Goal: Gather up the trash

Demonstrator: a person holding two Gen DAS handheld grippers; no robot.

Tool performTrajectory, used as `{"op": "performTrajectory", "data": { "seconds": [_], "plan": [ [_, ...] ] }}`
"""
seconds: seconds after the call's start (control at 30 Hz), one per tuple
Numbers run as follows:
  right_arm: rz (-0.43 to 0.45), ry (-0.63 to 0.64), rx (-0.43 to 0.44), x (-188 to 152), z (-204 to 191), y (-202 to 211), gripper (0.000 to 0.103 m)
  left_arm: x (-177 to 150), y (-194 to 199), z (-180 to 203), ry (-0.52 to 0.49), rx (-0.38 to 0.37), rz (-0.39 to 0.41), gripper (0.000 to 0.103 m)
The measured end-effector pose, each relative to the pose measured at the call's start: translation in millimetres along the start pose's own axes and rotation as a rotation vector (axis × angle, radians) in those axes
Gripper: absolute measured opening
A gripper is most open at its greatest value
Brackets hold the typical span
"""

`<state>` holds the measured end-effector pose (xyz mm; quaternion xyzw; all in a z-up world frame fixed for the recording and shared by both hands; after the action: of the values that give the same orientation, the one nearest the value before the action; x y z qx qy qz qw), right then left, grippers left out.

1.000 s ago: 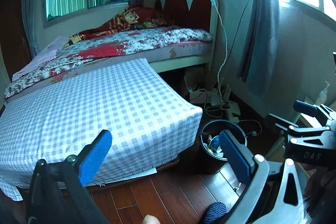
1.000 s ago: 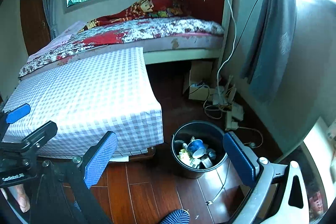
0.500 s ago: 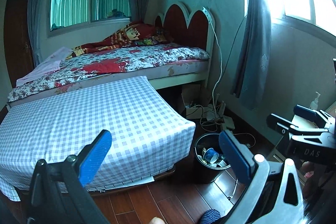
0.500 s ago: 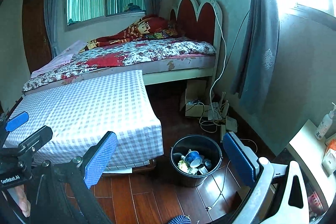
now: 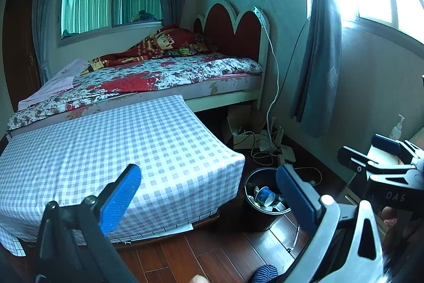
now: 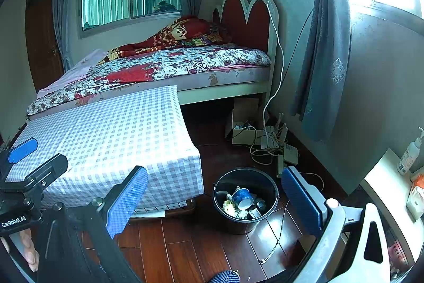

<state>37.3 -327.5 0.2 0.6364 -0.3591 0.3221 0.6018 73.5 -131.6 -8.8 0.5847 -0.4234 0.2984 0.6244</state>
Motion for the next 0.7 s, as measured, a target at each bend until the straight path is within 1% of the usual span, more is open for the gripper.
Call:
{"op": "performTrajectory", "data": {
  "seconds": [0.7],
  "plan": [
    [0.000, 0.000, 0.008, -0.4, -2.8, 1.4, 0.102, 0.5, 2.8, -1.8, -0.004, -0.001, -0.001, 0.102]
  ]
}}
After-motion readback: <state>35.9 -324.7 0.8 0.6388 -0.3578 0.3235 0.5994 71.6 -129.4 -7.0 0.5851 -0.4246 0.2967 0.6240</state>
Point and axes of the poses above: each gripper's, at about its wrist camera, not at the fingertips, and y roughly against the way its jaws point, z to its right, x to its top, the point moved 10 cm from there along -y, roughly the way its jaws point, and after that the axes turned 9 degrees about x, right-handed, at the moved point
